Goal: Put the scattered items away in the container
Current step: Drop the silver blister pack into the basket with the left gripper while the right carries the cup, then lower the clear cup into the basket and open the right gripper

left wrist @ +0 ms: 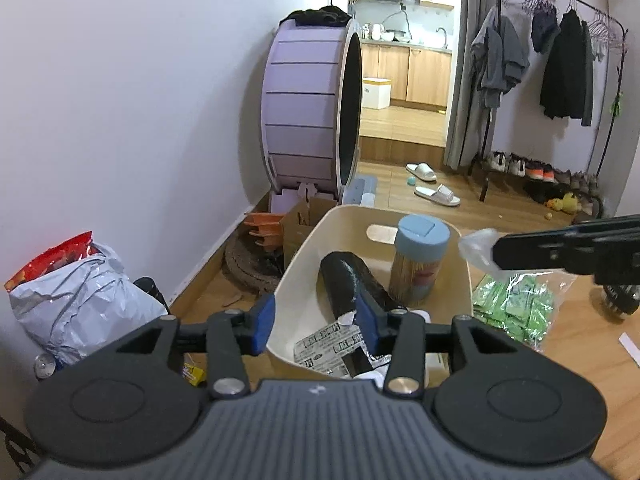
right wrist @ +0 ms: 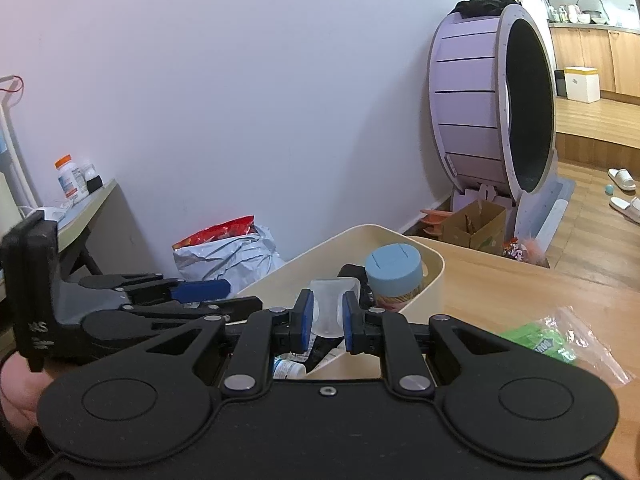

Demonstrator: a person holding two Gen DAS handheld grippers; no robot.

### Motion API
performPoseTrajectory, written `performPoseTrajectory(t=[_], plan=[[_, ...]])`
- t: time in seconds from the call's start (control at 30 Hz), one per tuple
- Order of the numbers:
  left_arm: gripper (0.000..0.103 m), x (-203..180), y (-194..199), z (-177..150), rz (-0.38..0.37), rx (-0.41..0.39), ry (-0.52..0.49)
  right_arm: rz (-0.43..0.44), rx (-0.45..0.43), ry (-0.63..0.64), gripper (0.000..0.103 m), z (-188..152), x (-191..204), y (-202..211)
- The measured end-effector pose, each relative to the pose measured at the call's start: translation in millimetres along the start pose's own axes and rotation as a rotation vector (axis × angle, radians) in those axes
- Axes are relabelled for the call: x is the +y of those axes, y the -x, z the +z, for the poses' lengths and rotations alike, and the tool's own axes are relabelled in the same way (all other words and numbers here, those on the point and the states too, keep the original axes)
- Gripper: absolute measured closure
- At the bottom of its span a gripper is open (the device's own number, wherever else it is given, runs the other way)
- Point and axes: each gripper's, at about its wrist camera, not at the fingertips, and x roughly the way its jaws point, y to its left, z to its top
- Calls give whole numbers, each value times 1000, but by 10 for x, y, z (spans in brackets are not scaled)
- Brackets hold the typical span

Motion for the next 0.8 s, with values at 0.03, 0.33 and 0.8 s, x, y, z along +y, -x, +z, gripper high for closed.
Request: performPoseTrajectory(t=[0.03,0.33,0.8], plan=[[58,8,30,3,2,-3,-1,1,3,6,87,11,10,-23],[51,145,291,6,99,16,31,47,77,58,87,60,165,-393],[49,309,340,72,56,-5,95,93,154,104,67,39,422,-886]])
